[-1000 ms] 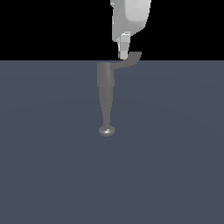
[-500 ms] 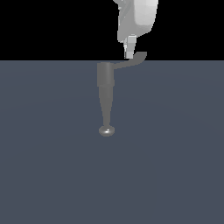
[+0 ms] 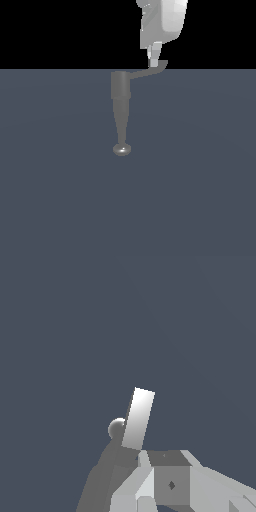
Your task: Turn on the faucet by rotating a designated handle.
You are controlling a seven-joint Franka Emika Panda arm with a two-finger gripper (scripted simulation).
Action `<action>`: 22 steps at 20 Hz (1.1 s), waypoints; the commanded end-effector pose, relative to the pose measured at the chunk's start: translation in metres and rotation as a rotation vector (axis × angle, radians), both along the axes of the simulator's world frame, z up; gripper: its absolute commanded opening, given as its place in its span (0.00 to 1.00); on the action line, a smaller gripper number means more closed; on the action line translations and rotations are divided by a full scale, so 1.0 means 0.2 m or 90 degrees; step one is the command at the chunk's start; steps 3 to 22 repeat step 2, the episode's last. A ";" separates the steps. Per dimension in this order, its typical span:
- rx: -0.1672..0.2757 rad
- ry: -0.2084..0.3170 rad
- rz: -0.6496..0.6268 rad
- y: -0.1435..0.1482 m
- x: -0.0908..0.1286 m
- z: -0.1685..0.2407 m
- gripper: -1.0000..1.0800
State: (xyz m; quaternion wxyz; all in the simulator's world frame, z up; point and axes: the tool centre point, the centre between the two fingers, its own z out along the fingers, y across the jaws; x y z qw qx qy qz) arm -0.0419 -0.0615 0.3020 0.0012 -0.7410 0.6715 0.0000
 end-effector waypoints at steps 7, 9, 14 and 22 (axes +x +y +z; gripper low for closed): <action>-0.001 0.001 -0.020 -0.11 0.02 -0.01 0.00; -0.001 0.001 -0.020 -0.11 0.02 -0.01 0.00; -0.001 0.001 -0.020 -0.11 0.02 -0.01 0.00; -0.001 0.001 -0.020 -0.11 0.02 -0.01 0.00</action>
